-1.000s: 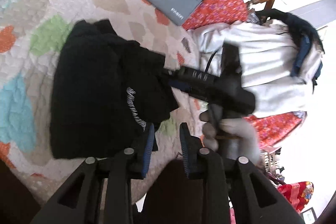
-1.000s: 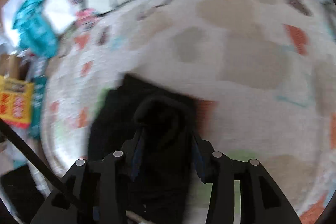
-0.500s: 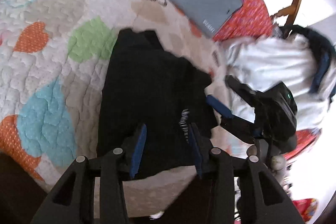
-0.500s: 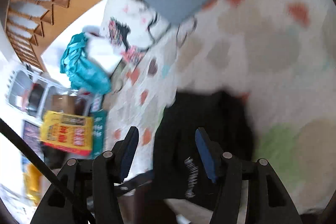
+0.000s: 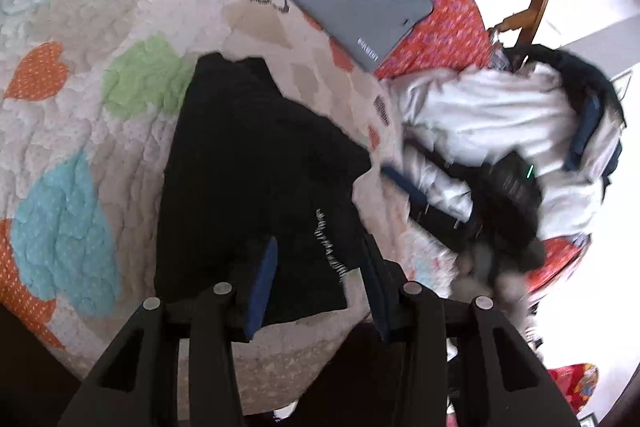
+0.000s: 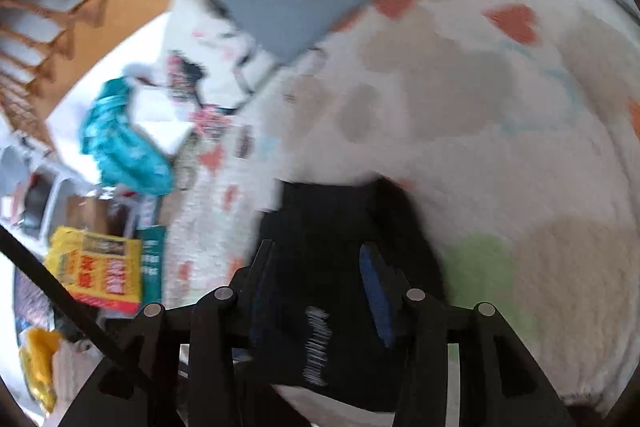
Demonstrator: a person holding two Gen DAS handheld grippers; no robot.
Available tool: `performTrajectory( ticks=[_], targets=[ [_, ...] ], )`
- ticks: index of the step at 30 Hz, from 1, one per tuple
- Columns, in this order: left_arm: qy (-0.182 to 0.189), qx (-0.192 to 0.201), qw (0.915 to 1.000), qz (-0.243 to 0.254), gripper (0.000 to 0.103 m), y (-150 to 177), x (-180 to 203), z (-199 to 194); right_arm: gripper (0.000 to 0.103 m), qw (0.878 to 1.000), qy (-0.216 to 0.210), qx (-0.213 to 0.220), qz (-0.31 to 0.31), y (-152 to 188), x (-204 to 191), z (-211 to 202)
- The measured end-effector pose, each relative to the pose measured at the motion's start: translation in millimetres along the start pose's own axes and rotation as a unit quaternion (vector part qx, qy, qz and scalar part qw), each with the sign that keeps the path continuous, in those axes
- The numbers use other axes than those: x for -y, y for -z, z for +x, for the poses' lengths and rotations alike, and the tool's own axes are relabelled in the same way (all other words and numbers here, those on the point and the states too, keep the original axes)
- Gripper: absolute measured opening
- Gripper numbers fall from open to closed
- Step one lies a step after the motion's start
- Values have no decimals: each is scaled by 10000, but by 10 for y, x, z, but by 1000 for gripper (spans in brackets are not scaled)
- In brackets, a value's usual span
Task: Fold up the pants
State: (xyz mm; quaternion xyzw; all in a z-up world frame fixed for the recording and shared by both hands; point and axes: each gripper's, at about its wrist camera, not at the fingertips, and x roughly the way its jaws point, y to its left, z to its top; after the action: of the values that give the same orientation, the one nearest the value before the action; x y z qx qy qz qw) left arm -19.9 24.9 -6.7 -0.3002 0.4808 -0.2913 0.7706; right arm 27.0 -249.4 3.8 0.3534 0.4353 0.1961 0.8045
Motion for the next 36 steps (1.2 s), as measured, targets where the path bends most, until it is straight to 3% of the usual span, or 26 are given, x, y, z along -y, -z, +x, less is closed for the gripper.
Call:
performTrajectory(
  ticks=[3,5,7,8,10,11,12,14,20,23,25,28,29,30,33,36],
  targets=[
    [-249,-166,9995,80,41,53,-31,146,58,9976,-519,-269,370,-118,61,295],
    [-212,-175,9996,58,41,64,-60,169,57,9958,-292,-373,782,-162,268,524],
    [-150,-227,9996,7,41,45,-81,166,29,9953,180,-207,925,-198,475,593],
    [-126,-255,9996,-15,41,37,-91,163,8,9956,425,-85,828,-218,500,568],
    [-111,-270,9996,12,41,34,-106,163,13,9918,1051,346,646,-212,504,353],
    [-108,-263,9996,42,41,38,-112,166,39,9895,1182,478,684,-177,513,215],
    [-100,-246,9996,58,41,39,-118,179,56,9902,1066,513,747,-139,534,113],
    [-83,-209,9997,49,41,47,-128,192,57,9928,873,445,689,-29,537,-81],
    [-107,-199,9997,3,41,47,-105,174,60,9944,984,-162,349,434,510,-174],
    [-127,-216,9997,-21,41,41,-97,145,57,9913,1272,329,74,643,427,-330],
    [-150,-217,9996,9,41,46,-97,151,57,9928,1070,524,-101,745,311,-386],
    [-261,-226,9994,45,41,46,-61,181,57,9947,1008,73,-180,784,275,-163],
    [-295,-240,9993,47,41,43,-44,178,55,9934,1119,-109,-231,778,282,-51],
    [-319,-252,9992,33,41,36,-23,152,35,9934,1078,-294,-250,794,308,48],
    [-234,-157,9996,4,44,21,15,-21,14,9967,740,-244,-227,801,306,-39],
    [-253,-25,9996,-83,46,-5,-33,-158,11,9972,699,-129,-215,817,340,-242]
  ],
)
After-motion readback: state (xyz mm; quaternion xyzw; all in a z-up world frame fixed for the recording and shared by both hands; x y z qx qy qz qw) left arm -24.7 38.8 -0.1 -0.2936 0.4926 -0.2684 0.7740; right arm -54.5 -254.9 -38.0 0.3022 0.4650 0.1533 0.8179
